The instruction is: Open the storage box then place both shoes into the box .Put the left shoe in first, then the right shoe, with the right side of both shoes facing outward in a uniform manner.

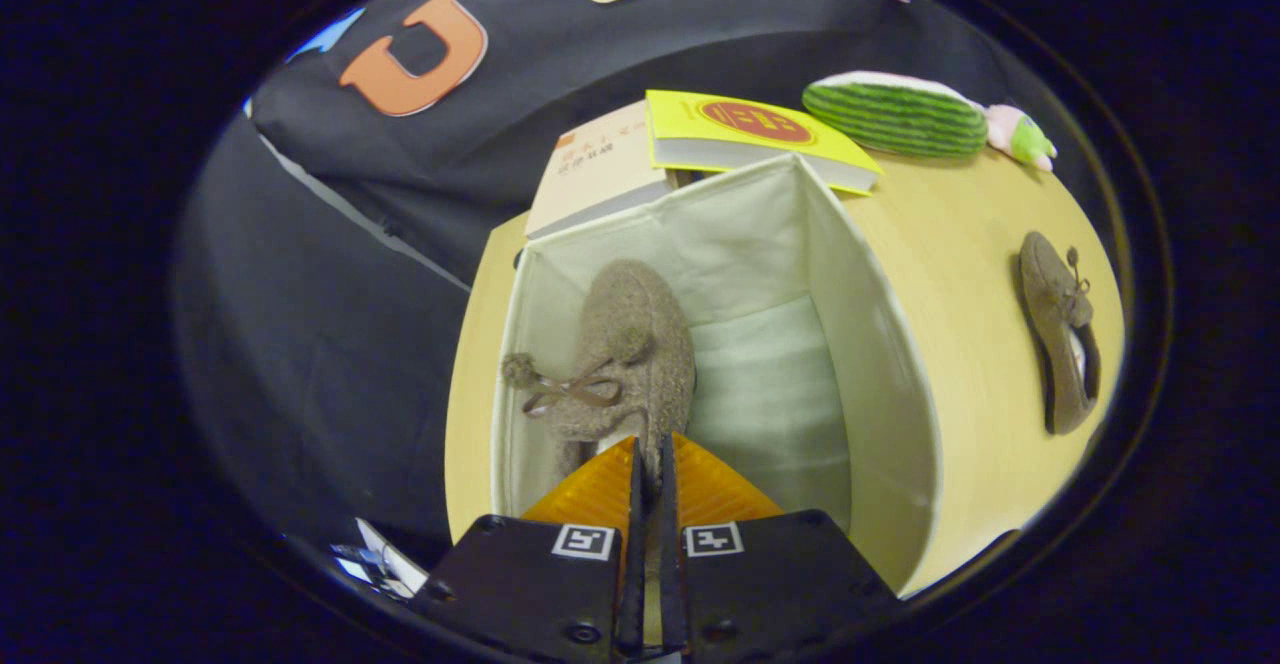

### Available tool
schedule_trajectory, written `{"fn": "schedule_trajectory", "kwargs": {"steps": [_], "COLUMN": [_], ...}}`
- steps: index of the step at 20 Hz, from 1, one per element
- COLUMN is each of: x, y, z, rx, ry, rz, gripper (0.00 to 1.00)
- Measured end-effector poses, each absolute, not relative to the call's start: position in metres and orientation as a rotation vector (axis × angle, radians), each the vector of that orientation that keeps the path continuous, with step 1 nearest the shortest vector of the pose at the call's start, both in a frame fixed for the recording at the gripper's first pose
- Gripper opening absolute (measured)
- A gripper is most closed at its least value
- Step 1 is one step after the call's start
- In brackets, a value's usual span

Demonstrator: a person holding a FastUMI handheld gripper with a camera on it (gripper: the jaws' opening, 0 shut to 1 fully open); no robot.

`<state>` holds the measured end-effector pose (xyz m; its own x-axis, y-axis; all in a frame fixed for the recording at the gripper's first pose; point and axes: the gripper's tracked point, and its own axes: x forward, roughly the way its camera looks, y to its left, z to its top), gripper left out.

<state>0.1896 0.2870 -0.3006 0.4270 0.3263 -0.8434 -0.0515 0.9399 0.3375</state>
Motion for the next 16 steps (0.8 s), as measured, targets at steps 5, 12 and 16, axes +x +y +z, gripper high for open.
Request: {"fn": "schedule_trajectory", "kwargs": {"steps": [5,12,16], "x": [0.194,0.177,0.177], "y": [0.269,0.209,0.157], "z": [-0.262,-0.239,-0.230], "rx": [0.116,0.000,-0.050], "ry": [0.963,0.978,0.960], "rz": [0.256,0.199,0.128], "gripper": [0.87,1.00,1.00]}}
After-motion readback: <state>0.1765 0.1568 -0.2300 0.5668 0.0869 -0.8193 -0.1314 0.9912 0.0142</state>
